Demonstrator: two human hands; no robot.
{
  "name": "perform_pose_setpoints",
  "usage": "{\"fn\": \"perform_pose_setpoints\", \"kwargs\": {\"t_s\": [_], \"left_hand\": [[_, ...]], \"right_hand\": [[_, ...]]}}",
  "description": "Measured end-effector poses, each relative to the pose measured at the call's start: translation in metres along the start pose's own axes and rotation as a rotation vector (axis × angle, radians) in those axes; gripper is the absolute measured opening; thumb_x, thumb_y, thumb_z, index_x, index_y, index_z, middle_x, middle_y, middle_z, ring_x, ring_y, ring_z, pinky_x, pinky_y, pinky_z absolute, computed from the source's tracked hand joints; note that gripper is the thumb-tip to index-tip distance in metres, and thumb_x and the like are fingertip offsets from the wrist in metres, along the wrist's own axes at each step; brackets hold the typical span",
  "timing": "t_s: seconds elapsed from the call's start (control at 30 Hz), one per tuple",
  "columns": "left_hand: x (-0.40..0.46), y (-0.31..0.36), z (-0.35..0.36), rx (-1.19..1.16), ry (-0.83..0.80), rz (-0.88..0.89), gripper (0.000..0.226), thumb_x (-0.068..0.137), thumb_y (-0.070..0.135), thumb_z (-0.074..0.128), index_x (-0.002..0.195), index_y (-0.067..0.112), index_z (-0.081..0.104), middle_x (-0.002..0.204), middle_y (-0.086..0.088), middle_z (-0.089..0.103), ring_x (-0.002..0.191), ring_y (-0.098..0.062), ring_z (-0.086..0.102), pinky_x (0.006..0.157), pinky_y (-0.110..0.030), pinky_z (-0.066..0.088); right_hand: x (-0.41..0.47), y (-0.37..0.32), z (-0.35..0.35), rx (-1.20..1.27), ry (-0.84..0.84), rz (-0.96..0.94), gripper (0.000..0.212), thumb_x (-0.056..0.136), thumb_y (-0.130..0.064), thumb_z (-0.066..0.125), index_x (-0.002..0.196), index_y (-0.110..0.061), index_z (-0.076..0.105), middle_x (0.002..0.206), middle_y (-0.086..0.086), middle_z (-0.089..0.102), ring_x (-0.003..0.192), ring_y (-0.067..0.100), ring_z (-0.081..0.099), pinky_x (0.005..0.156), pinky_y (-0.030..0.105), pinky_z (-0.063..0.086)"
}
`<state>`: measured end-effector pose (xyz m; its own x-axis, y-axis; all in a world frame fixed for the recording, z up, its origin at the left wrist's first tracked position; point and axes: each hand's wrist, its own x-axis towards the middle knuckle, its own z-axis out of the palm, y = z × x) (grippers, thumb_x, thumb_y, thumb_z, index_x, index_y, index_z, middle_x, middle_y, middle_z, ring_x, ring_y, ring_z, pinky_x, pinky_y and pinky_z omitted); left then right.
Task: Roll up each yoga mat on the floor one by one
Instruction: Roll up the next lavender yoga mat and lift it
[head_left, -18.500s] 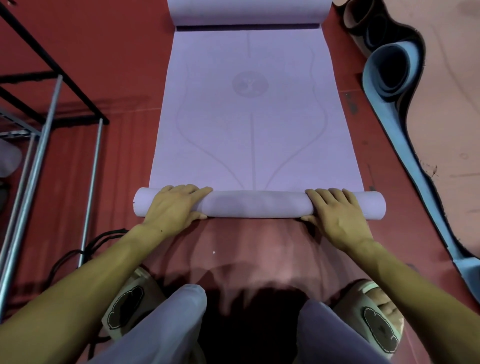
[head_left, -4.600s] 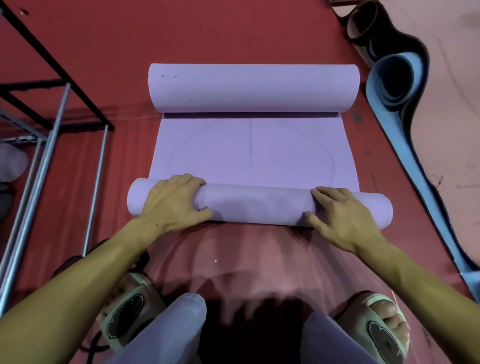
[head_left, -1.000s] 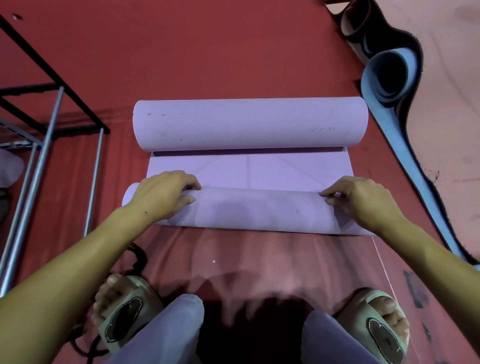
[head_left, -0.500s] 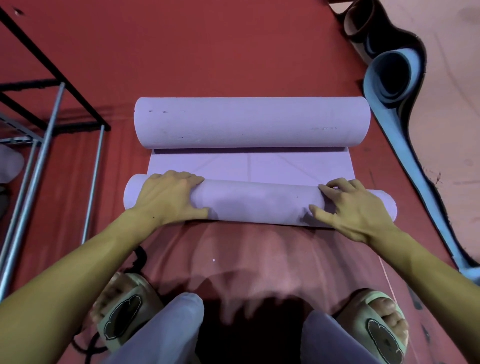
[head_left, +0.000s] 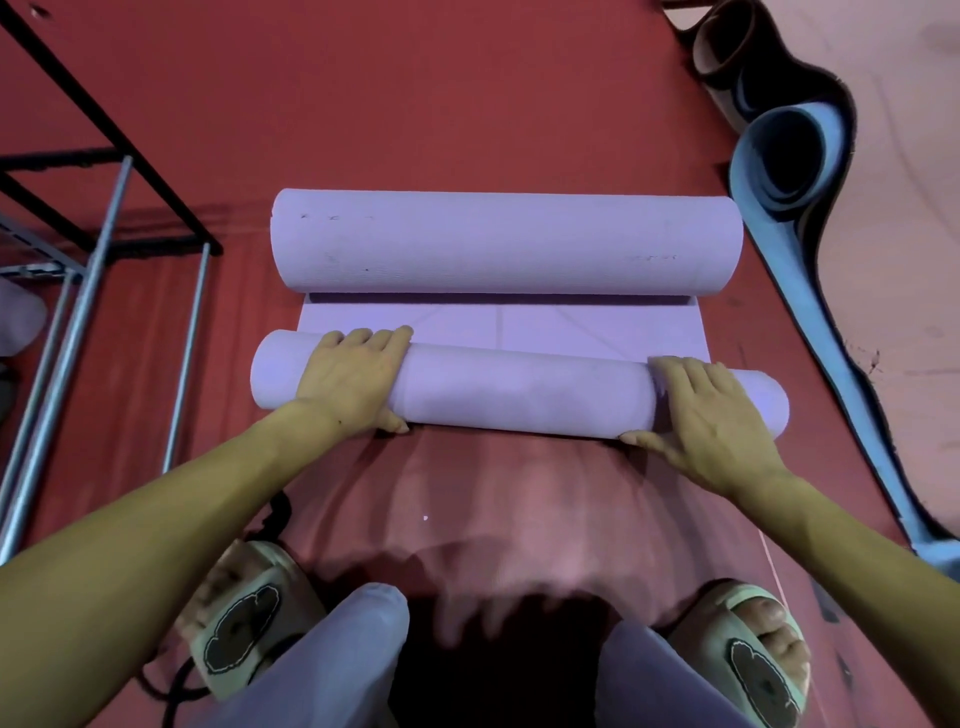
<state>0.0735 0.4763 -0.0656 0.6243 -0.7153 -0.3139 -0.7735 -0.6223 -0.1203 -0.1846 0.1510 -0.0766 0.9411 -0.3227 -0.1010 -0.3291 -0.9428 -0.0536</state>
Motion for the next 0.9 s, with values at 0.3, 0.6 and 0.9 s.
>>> {"fn": "perform_pose_setpoints", "kwargs": {"t_s": [0.3, 0.6, 0.9], "left_hand": [[0.01, -0.007, 0.0, -0.076, 0.005, -0.001, 0.089, 0.048, 0.07, 0.084, 0.121, 0.032, 0.05, 0.116, 0.008, 0.065, 0.105, -0.026, 0.062, 0.087, -0.042, 0.043], [0.003, -0.007, -0.025, -0.176, -0.339, -0.012, 0.072, 0.048, 0.064, 0.087, 0.109, 0.043, 0.054, 0.082, 0.019, 0.065, 0.069, -0.005, 0.059, 0.065, -0.03, 0.041], [-0.017, -0.013, -0.008, -0.344, -0.592, 0.097, 0.097, 0.041, 0.07, 0.091, 0.129, 0.053, 0.056, 0.115, 0.025, 0.065, 0.107, -0.012, 0.063, 0.097, -0.039, 0.052]], "right_hand": [[0.006, 0.003, -0.002, -0.046, 0.022, -0.049, 0.101, 0.068, -0.073, 0.078, 0.147, -0.018, 0.05, 0.137, 0.009, 0.058, 0.121, 0.038, 0.056, 0.104, 0.053, 0.042], [0.009, 0.006, -0.024, -0.095, -0.277, -0.079, 0.109, 0.057, -0.099, 0.048, 0.147, -0.037, 0.047, 0.135, -0.006, 0.062, 0.117, 0.029, 0.061, 0.093, 0.047, 0.048], [-0.018, 0.001, -0.028, 0.002, -0.532, -0.156, 0.094, 0.058, -0.095, 0.06, 0.141, -0.054, 0.043, 0.116, -0.018, 0.063, 0.107, 0.015, 0.064, 0.086, 0.037, 0.053]]}}
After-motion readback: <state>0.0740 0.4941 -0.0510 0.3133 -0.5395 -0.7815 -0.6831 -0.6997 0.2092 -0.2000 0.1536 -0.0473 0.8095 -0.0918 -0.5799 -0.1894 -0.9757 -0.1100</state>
